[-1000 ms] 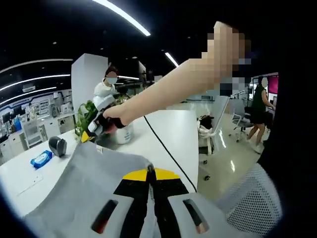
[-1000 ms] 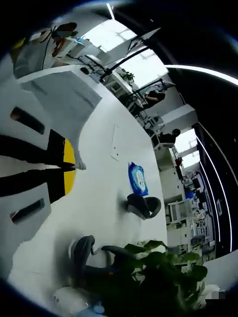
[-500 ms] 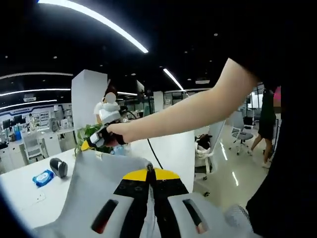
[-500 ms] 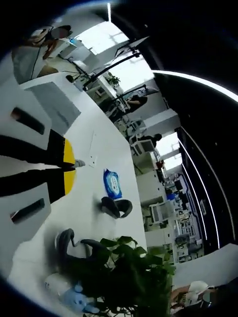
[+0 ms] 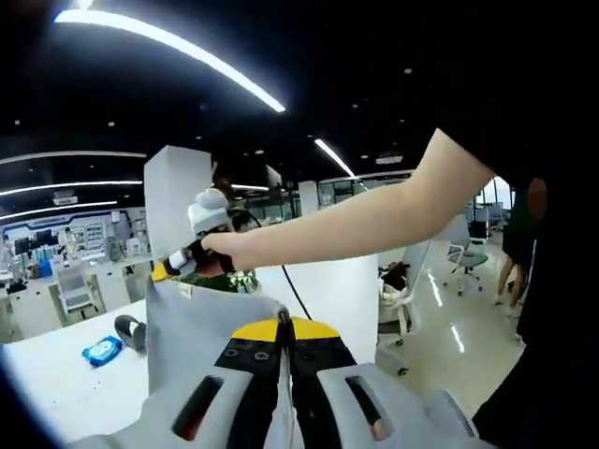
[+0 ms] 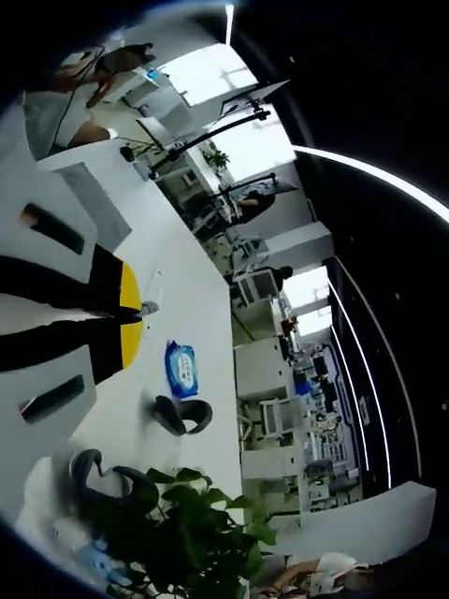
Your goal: Fold the towel on the table until its edges align and the towel forms a compact rectangular stack.
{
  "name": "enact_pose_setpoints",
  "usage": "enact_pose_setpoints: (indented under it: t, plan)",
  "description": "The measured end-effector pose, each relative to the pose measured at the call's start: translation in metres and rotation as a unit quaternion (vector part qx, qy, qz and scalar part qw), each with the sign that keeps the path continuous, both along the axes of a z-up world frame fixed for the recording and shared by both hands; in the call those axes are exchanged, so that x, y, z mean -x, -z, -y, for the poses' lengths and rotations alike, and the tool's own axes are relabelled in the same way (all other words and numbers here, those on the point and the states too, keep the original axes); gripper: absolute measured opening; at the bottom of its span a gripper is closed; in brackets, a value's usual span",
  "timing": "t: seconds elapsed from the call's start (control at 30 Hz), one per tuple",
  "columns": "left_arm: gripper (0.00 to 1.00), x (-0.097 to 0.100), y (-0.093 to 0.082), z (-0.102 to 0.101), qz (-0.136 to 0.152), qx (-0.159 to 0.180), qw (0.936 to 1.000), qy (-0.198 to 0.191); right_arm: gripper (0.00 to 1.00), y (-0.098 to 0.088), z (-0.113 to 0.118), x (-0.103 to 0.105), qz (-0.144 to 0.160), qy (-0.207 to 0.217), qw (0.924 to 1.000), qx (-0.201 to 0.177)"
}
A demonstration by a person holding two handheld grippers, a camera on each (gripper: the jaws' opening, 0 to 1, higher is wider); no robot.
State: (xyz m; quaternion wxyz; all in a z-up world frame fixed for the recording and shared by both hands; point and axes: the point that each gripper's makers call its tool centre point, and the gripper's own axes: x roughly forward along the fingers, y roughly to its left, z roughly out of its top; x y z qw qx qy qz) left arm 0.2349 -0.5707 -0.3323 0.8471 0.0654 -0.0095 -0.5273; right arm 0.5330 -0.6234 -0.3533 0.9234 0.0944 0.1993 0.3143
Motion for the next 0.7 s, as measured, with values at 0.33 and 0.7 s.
enact_pose_setpoints:
  t: [0.33,0.7]
  plan:
    - [0.02,-0.006,-0.022,-0.079,0.008,0.035,0.998,-0.052,0.0,-0.016,-0.068,-0.01,0.011,-0.036,0.9992,-0.009]
    - [0.02,-0.012,-0.022,-0.143,0.009,0.055,0.9943,-0.091,0.0,-0.021,-0.125,-0.016,0.013,-0.065,0.9978,-0.01]
